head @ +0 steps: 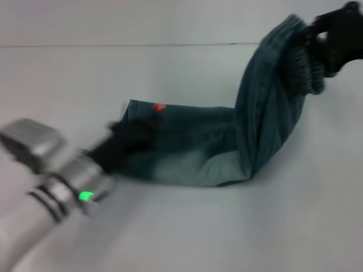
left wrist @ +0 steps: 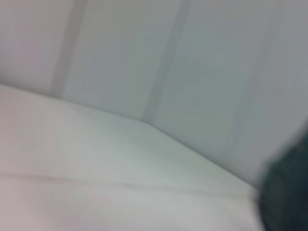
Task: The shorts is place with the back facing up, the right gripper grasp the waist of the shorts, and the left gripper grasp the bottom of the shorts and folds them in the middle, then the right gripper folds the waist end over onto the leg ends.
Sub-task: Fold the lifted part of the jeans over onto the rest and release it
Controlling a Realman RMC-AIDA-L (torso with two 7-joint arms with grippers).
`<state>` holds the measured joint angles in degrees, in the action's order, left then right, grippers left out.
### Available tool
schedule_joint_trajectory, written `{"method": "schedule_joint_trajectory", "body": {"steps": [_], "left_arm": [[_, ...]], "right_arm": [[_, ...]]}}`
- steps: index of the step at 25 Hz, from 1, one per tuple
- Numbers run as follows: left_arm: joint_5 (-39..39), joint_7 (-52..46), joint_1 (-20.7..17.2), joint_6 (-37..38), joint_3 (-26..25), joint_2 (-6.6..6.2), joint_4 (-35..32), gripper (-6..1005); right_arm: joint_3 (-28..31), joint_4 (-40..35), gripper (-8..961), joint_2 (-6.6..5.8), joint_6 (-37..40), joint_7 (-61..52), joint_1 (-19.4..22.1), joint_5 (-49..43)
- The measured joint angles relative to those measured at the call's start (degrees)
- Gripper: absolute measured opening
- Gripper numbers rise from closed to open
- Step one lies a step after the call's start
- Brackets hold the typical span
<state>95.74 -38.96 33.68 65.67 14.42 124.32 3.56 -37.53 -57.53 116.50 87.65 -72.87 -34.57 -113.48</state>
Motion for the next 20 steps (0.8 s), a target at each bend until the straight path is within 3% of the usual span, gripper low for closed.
{"method": "schedule_joint_trajectory", "body": {"steps": [6, 12, 20], "left_arm": [[-0.05, -2.13, -5.85, 4.32, -11.68, -0.29, -11.28, 5], [-0.04, -5.12, -10.20, 9.32, -15.48, -0.31, -15.62, 15], [-0.03, -5.16, -14.84, 12.62, -16.40, -0.02, -15.53, 29]], "right_arm": [[-6.02, 5.79, 162, 0.04, -1.94, 1.22, -4.53, -0.08], [-18.19, 12.28, 173, 0.03, -5.80, 1.75, -11.39, -0.73], [-32.70, 20.52, 188, 3.91, -16.16, 1.18, -21.72, -12.13]]}}
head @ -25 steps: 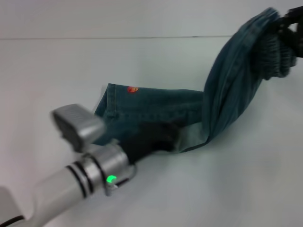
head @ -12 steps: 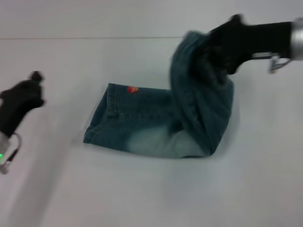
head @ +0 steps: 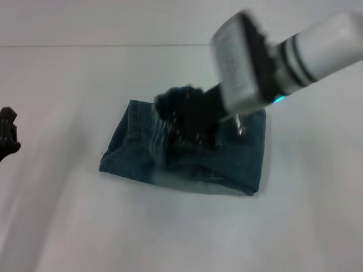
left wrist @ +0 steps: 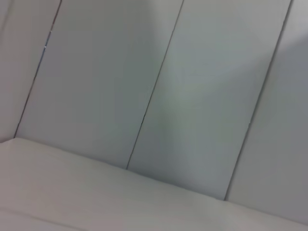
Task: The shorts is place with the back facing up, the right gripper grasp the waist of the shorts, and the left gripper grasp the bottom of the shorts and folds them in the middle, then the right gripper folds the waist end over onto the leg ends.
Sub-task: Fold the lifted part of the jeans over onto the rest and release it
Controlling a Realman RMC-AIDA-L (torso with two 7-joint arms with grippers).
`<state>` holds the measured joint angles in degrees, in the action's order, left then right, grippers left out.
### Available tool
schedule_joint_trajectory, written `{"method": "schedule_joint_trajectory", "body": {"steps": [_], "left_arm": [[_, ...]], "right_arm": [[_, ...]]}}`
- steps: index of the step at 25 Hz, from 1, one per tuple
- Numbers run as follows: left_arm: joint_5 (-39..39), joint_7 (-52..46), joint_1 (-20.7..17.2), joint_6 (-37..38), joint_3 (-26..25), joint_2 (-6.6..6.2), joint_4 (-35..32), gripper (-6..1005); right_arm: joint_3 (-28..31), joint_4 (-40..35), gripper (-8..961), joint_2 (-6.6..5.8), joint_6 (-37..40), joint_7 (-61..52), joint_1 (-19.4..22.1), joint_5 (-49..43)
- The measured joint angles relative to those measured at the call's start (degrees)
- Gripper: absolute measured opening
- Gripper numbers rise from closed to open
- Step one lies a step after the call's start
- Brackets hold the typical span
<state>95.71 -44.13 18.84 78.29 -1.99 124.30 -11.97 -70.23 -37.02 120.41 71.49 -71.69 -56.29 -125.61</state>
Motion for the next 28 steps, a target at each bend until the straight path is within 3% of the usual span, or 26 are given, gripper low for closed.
{"method": "schedule_joint_trajectory", "body": {"steps": [4, 8, 16, 26, 28], "left_arm": [[0.00, -0.02, -1.31, -0.04, -0.11, 0.14, 0.25, 36], [0.19, -0.03, -1.37, -0.41, -0.22, 0.17, 0.38, 43], [0.43, 0.43, 0.32, -2.49, 0.42, -0.10, 1.72, 57], [0.53, 0.45, 1.28, -3.66, 0.93, -0.11, 2.05, 74], [0.53, 0.45, 1.16, -3.32, 1.32, -0.13, 1.93, 78]], "right_arm": [[-11.80, 2.08, 195, 0.50, -5.38, -2.13, -1.89, 1.63], [-18.09, -1.40, 236, 0.43, -7.83, -2.51, -0.52, 4.35], [-18.28, -14.47, 514, -0.20, -5.97, -3.88, 4.67, 4.37], [-14.66, -16.59, 885, -0.44, -4.63, -6.59, 6.18, 4.88], [-11.84, -18.09, 897, -0.69, -3.65, -9.44, 7.12, 4.43]]}}
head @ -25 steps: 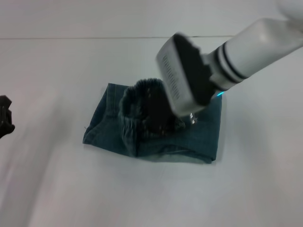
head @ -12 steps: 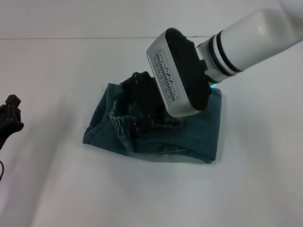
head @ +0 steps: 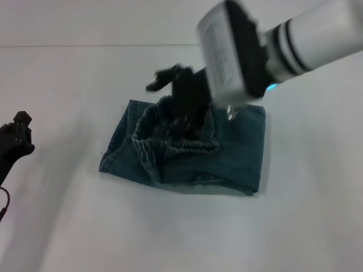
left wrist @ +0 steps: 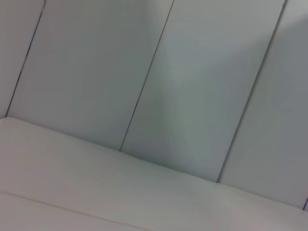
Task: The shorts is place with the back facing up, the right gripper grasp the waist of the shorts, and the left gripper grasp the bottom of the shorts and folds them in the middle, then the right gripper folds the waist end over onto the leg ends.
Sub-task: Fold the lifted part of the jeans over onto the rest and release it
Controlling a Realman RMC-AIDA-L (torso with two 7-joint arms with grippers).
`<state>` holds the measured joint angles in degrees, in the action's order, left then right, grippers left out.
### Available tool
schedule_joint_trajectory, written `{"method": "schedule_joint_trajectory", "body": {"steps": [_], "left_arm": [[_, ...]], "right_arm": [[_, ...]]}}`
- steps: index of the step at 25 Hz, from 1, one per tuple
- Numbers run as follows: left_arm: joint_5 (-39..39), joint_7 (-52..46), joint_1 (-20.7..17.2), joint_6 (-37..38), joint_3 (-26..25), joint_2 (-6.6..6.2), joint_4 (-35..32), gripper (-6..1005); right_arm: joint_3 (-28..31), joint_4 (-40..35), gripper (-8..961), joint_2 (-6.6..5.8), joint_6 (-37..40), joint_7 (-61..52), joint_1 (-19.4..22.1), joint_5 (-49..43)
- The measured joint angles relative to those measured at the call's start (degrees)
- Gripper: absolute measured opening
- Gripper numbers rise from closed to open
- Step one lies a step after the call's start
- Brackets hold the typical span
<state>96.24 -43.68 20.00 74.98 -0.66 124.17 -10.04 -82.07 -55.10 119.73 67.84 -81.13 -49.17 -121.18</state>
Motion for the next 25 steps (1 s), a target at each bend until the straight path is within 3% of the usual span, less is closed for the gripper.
{"method": "schedule_joint_trajectory", "body": {"steps": [7, 14, 16, 25], "left_arm": [[0.01, -0.11, -0.84, 3.67, 6.26, -0.07, -2.88, 90], [0.01, -1.15, -2.90, 11.88, 11.19, -0.06, -7.21, 102], [0.07, -2.47, -3.47, 13.14, 11.36, -0.07, -8.17, 106], [2.45, -2.81, -4.88, 17.10, 11.44, 0.17, -8.82, 467]], "right_arm": [[11.42, -0.90, 878, -0.81, 5.45, -10.09, 2.79, -4.93], [16.75, 3.63, 731, -3.72, 16.00, -18.87, 1.41, -6.69], [17.71, 3.82, 724, -3.96, 19.18, -21.48, 0.41, -9.64], [17.91, 8.43, 695, -2.48, 19.51, -22.87, -1.91, -12.70]]}}
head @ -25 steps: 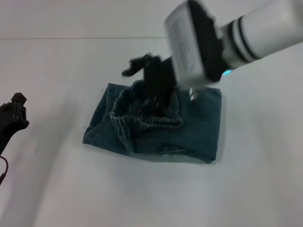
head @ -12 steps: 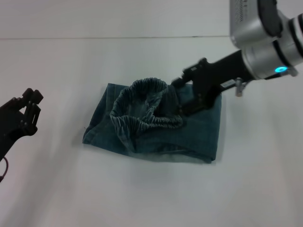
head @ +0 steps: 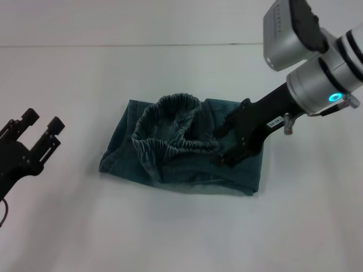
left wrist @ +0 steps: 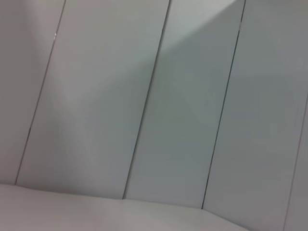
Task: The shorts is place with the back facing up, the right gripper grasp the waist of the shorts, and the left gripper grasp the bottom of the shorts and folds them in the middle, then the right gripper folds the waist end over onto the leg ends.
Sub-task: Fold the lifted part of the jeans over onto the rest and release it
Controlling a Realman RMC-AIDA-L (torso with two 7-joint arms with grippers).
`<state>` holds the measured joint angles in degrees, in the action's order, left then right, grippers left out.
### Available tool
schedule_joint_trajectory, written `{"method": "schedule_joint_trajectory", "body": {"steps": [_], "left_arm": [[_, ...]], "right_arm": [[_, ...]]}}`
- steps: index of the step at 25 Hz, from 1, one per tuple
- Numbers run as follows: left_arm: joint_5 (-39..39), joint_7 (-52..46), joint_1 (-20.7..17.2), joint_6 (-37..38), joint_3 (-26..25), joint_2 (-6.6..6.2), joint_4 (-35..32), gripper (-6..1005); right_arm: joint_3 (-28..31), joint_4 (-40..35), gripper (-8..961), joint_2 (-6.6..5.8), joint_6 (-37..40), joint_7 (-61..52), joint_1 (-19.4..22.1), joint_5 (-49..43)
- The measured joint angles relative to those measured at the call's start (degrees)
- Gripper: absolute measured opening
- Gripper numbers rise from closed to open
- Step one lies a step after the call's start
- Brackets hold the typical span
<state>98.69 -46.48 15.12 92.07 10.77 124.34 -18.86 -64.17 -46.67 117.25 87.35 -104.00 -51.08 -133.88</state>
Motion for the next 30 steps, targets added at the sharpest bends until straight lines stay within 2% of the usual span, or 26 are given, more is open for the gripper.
{"method": "schedule_joint_trajectory", "body": {"steps": [5, 9, 15, 30], "left_arm": [[0.56, 0.00, -0.70, 0.64, 0.04, 0.07, 0.29, 646], [0.63, 0.00, -1.35, 1.70, 0.04, 0.11, 0.41, 791], [1.41, -0.01, -1.39, 1.85, 0.04, 0.12, 0.65, 892], [2.08, -0.01, -1.00, 1.97, 0.04, 0.14, 1.87, 893]], "right_arm": [[-1.53, 2.00, 678, 0.93, -4.79, 0.83, 0.13, -0.38], [-2.01, 2.72, 665, 2.18, -8.32, 2.89, 0.59, -1.57], [-2.57, 4.00, 645, 2.31, -10.74, 4.71, 0.59, -1.26], [-0.72, 3.70, 595, 2.00, -11.94, 6.58, 0.64, -0.27]]}}
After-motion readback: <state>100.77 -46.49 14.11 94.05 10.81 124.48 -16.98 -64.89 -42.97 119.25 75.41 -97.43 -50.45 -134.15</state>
